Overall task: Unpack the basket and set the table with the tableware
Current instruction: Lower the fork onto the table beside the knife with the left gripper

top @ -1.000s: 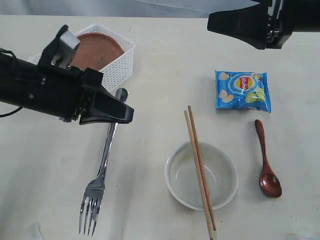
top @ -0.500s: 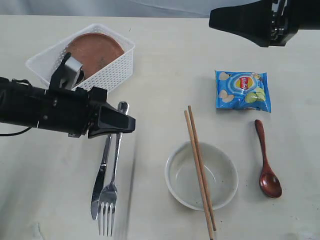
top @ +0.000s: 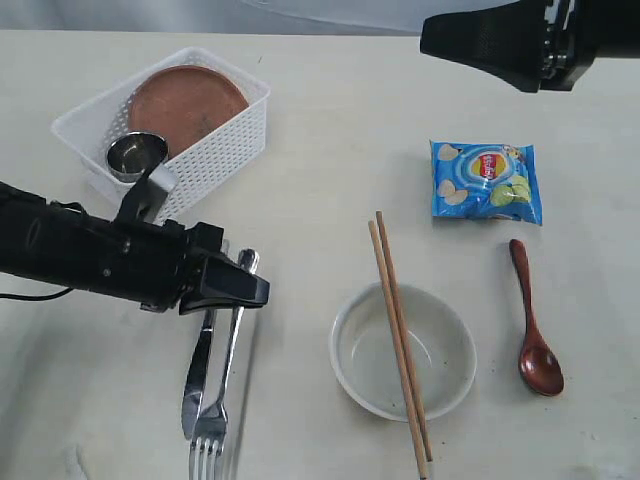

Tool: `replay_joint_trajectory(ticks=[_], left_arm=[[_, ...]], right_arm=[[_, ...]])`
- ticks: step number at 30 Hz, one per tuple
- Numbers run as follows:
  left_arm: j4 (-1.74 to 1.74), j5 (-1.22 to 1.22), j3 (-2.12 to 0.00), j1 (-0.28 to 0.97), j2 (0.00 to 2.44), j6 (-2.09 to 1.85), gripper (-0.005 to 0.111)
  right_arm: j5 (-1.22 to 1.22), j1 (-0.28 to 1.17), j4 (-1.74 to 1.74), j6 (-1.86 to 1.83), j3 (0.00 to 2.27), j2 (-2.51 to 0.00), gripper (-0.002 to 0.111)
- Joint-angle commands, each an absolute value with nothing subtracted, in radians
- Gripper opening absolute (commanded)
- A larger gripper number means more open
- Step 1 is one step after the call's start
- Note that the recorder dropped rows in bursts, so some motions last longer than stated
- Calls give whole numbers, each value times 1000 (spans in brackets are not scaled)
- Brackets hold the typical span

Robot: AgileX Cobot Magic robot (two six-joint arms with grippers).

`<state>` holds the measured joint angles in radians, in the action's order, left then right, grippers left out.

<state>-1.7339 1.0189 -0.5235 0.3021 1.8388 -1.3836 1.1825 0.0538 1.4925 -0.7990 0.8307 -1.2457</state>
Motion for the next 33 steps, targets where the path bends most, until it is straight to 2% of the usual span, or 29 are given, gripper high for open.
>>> replay_joint_trajectory(ticks=[1, 26, 33], left_arm=[[-1744, 1084, -543, 300, 1839, -1439, 0], [-1744, 940, -580, 300, 1848, -1439, 0], [-1744, 1079, -632, 300, 1964, -1435, 0]], right_arm=[[1181, 50, 1493, -799, 836, -1238, 68], [1181, 50, 1493, -807, 836, -1238, 68], [1191, 50, 1493, -807, 836, -1238, 68]])
